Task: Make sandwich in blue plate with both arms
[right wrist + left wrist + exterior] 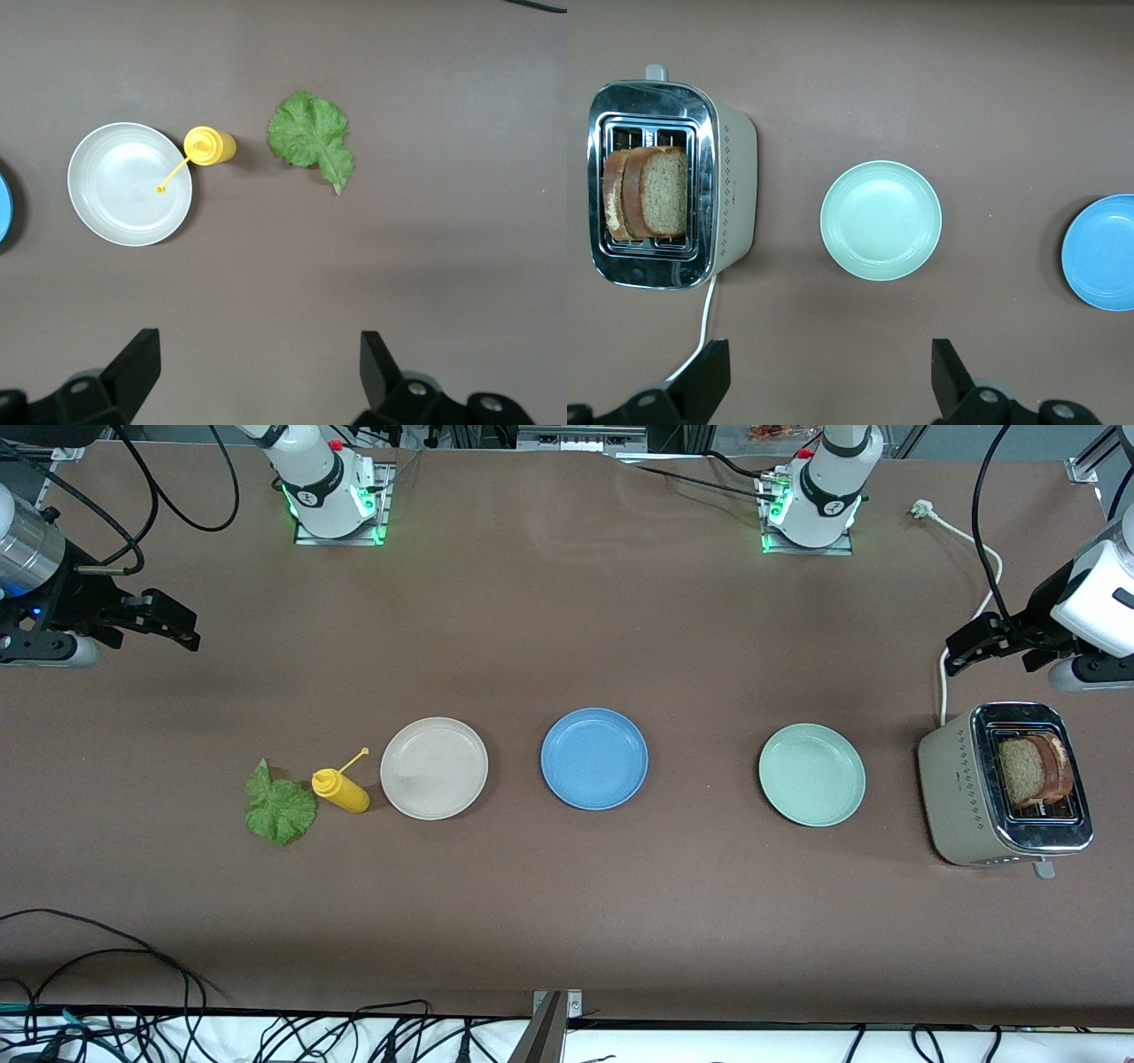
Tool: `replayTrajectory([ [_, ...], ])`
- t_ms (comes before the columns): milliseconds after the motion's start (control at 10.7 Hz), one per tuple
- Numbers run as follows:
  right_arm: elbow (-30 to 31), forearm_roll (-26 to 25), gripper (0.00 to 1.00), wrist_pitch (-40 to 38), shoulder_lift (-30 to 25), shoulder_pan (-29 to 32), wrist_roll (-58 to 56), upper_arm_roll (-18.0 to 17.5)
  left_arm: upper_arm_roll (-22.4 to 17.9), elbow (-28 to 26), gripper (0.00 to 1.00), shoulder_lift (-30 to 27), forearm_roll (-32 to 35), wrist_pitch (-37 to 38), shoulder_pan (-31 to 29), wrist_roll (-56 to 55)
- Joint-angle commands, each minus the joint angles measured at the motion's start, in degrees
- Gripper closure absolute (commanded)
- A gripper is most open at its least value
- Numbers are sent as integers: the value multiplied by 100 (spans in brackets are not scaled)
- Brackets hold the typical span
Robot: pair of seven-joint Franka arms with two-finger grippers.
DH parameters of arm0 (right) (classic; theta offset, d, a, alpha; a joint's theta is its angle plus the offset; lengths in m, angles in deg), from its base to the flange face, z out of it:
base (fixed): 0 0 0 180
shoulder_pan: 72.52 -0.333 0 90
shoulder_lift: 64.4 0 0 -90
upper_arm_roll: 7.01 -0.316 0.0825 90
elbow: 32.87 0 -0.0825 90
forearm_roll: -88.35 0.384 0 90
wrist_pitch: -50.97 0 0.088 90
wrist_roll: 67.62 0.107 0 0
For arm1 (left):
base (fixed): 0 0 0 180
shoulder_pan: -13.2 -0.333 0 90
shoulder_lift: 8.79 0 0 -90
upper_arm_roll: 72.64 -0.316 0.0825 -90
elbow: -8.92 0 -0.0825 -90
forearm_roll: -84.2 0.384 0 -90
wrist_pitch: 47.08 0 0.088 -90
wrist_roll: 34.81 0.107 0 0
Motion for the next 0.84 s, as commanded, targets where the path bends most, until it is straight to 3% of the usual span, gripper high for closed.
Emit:
replayTrajectory([
  [0,113,-67,0,-3,-85,-1,-71,-20,33,136,0,30,-25,120,-69,142],
  [746,105,-58,0,-56,-68,-1,-80,-3,33,136,0,30,-25,120,-69,142],
])
